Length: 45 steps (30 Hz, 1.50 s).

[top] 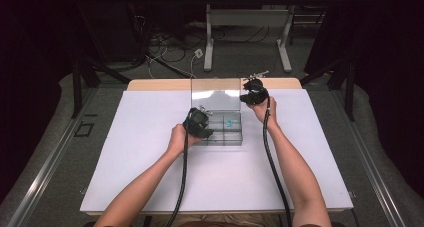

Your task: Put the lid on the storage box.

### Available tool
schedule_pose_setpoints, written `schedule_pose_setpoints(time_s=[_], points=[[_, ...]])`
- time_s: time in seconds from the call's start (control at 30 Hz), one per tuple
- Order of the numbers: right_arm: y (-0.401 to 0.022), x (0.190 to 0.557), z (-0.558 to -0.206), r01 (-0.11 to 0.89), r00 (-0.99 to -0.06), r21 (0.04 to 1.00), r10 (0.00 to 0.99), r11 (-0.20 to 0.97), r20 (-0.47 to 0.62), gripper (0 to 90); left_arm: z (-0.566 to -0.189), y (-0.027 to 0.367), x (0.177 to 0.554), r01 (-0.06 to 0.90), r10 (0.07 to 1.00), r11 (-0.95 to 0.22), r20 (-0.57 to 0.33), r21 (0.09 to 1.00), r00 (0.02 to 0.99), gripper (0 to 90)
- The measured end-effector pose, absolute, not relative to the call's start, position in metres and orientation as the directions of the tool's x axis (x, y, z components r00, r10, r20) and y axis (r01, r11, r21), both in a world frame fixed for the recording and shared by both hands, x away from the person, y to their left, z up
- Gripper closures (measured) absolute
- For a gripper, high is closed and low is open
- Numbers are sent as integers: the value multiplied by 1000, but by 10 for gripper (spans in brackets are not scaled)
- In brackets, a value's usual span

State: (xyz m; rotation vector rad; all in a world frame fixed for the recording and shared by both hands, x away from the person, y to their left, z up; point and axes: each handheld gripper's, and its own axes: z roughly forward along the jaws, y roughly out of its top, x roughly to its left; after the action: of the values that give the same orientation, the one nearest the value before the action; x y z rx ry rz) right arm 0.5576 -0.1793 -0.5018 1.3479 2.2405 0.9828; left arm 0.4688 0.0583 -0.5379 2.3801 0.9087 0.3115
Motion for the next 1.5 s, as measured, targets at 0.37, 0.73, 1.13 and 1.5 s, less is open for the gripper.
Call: schedule_pose_setpoints(time_s=[0.37, 0.73, 1.13, 1.5], points=[[-180, 553, -492, 603, -510, 731, 859, 318, 47, 900, -538, 59, 469, 539, 671, -604, 11, 587, 741, 595], [-180, 546, -482, 579, -527, 750, 849, 321, 43, 900, -538, 59, 469, 538, 670, -607, 11, 585, 743, 592], [-181, 542, -482, 578, -531, 749, 846, 324, 44, 900, -506, 72, 479, 548, 683, -593, 8, 590, 730, 178], [-179, 539, -480, 572, -541, 747, 840, 339, 34, 900, -450, 91, 500, 552, 734, -569, 74, 610, 675, 4]])
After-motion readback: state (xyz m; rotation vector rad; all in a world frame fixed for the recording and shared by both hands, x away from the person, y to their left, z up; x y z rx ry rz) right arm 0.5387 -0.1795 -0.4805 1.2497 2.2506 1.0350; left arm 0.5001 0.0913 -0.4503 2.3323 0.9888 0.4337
